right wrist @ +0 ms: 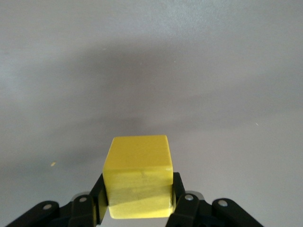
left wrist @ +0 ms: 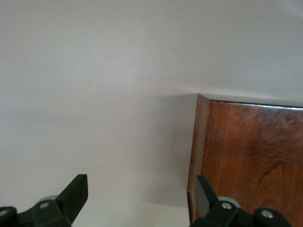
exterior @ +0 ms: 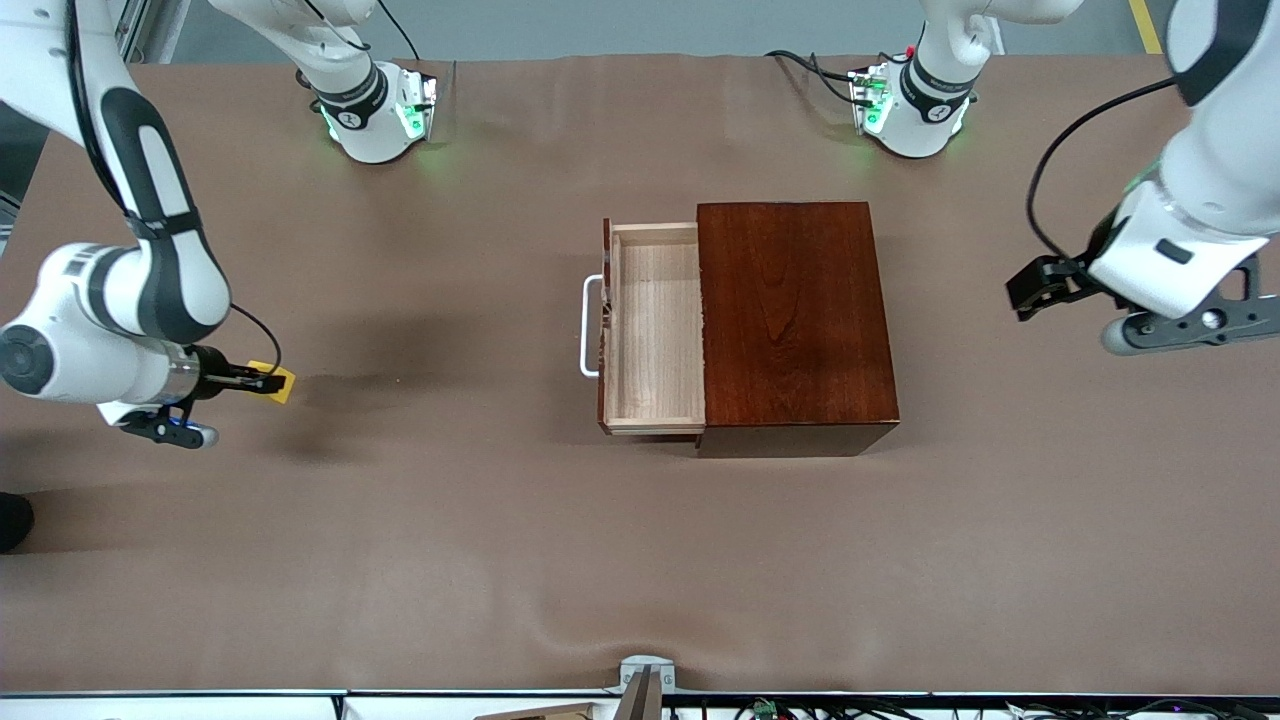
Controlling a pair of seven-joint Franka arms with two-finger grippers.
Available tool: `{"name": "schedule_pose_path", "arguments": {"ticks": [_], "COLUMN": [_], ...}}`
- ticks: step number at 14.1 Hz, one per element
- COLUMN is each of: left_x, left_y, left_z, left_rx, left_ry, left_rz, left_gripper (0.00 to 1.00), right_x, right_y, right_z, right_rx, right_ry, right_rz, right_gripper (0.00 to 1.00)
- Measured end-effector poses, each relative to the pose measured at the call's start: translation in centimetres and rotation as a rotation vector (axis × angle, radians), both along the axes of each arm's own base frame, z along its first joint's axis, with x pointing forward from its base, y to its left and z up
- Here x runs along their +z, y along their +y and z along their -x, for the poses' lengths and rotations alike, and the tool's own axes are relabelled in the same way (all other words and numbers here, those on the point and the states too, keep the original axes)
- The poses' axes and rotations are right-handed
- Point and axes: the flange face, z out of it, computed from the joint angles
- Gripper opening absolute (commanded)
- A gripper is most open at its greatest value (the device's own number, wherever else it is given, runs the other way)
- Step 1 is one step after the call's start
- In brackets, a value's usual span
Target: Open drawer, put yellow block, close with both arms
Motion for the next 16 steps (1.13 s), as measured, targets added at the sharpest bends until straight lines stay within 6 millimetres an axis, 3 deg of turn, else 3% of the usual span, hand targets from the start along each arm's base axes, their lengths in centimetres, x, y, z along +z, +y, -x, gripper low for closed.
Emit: {"name": "schedule_pose_path", "arguments": {"ticks": [3,8,13,16], "left_x": [0.2,0.6,0.6,0.5], "left_y": [3.0,6.9,7.4,7.1], "left_z": [0.9,4.1,5.3,5.4], "left_rx": [0.018,-0.007,-0.003,-0.008], "left_ry": [0.009,-0.013,-0.007,-0.005], "left_rz": [0.008,0.026,0.024,0.023], "left_gripper": [1.0,1.0,1.0,1.0], "right_x": [4.8,9.9,16.4,19.2], "right_y": [-0.1,0.1,1.1,3.5], "right_z": [-1.0,-1.7,-1.6,-1.4], "right_rx": [0.003,-0.019,-0.015,-0.041], "right_ry": [0.014,0.018,-0.02,-0.047], "right_rz": [-0.007,-0.059,-0.094,-0.114], "right_gripper": [0.0,0.0,0.0,0.0]}}
